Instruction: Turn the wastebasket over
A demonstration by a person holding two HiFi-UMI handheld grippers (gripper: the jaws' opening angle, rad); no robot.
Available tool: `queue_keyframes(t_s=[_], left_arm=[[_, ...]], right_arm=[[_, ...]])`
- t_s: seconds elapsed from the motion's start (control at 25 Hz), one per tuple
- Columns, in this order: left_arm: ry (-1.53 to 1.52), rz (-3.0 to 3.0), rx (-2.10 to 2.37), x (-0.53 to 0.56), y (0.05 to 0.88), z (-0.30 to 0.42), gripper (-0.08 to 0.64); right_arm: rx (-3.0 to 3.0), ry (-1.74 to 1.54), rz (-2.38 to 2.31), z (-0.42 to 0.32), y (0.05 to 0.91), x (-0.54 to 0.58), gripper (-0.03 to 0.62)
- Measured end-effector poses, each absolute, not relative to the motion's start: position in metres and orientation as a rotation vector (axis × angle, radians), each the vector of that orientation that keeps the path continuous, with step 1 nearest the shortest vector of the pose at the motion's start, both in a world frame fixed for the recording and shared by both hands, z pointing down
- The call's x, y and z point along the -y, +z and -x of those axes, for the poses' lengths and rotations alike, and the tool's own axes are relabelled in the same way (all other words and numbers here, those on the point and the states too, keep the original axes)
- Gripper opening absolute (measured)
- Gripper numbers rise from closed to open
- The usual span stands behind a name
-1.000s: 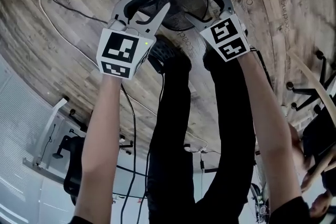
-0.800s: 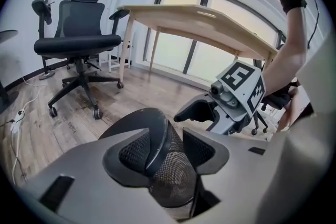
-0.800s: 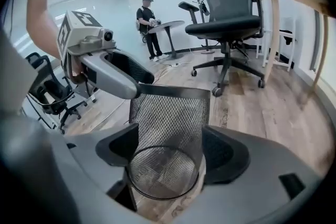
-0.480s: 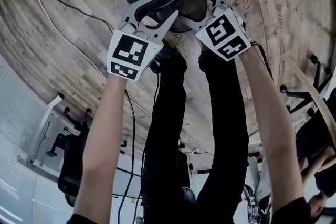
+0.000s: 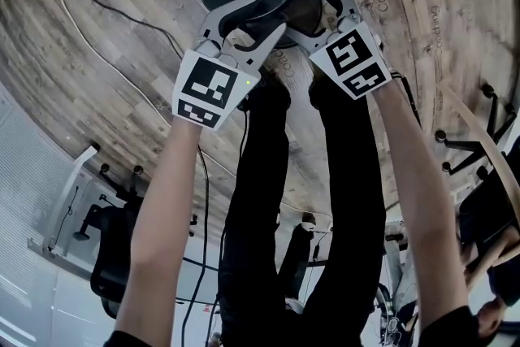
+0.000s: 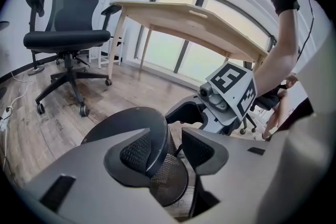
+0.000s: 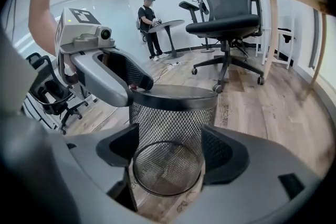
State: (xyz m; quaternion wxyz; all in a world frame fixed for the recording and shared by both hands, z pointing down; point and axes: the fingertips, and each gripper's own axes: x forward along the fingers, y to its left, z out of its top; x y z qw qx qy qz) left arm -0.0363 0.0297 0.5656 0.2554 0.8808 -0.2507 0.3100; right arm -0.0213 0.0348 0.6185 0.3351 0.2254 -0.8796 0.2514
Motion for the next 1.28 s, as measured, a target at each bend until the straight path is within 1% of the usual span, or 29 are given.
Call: queue_keyframes(t_s=[0.24, 0.36, 0.44, 0.52, 0.64, 0.76, 0.96, 1.04, 1.16, 1.28], left_arm=[[0.873, -2.382, 0.633, -0.047, 0.566, 0.035, 0.199], [0.848, -2.352, 0.684, -0.046, 0.564, 0.046, 0.205], [0.823, -2.312, 0.787, -0.035, 0.564, 0.063, 0.224], [0.818, -2.248, 0.933, -0.020, 0.568, 0.088, 0.267], [0.827, -2.081, 1.137, -0.001, 0.581, 0.132, 0.268], [0.797, -1.906, 1.170, 0.007, 0.601, 0.158, 0.268], [0.703, -1.750, 1.065, 0.004, 0.632, 0.156, 0.278], [0.708, -1.733, 1.063, 0.004, 0.638, 0.158, 0.293], [0.686, -1.713, 1.055, 0.003, 0.642, 0.157, 0.338], [0.679, -1.706, 1.007, -0.002, 0.643, 0.152, 0.339]], right_arm=[[2.283, 0.655, -0.564, 0.016, 0.621, -0.047, 0.348], [2.278, 0.670, -0.563, 0.014, 0.623, -0.052, 0.348], [2.277, 0.676, -0.562, 0.013, 0.624, -0.053, 0.348], [2.276, 0.676, -0.561, 0.012, 0.625, -0.054, 0.348], [2.274, 0.676, -0.557, 0.011, 0.625, -0.056, 0.348], [2.271, 0.670, -0.539, 0.011, 0.626, -0.058, 0.348], [2.270, 0.662, -0.503, 0.010, 0.628, -0.063, 0.348], [2.269, 0.657, -0.495, 0.010, 0.628, -0.064, 0.348], [2.261, 0.659, -0.484, 0.006, 0.630, -0.067, 0.348], [2.246, 0.640, -0.445, 0.005, 0.633, -0.075, 0.348]])
